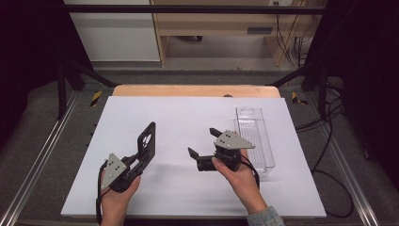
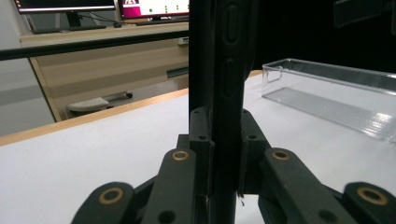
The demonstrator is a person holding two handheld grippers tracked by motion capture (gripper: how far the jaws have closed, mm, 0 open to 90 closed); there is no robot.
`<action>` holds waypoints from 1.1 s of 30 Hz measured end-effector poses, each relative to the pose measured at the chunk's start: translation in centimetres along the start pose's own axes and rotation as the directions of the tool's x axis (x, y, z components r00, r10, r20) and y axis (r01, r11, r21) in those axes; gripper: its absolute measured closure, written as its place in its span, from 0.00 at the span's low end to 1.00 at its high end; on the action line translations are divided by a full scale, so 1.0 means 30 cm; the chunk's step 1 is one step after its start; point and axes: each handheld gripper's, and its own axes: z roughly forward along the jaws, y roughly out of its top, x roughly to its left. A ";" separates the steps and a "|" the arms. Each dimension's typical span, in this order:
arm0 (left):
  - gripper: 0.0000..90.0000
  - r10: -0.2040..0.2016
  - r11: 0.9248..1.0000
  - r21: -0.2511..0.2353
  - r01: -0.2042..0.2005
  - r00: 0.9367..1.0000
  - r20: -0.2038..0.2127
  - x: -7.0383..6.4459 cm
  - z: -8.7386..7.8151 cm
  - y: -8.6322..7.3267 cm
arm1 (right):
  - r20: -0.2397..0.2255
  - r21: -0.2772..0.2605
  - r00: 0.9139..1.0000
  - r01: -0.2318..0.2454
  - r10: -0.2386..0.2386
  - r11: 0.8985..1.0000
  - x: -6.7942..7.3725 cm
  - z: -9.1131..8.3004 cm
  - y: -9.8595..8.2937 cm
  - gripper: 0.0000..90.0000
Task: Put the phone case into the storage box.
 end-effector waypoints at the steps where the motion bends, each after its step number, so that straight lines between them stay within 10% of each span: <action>1: 0.89 -0.016 1.000 -0.002 0.016 1.000 0.007 0.002 0.000 -0.001 | 0.003 -0.001 1.000 0.004 -0.004 1.000 0.000 0.001 -0.001 0.07; 23: 0.89 -0.147 0.988 -0.034 0.153 0.980 0.133 -0.030 0.021 -0.008 | -0.006 -0.017 1.000 0.002 -0.002 1.000 0.013 0.019 -0.018 0.06; 33: 0.89 -0.145 0.988 -0.037 0.153 0.976 0.160 -0.041 0.023 -0.001 | -0.010 -0.027 0.999 -0.043 0.043 0.999 0.030 0.029 -0.020 0.06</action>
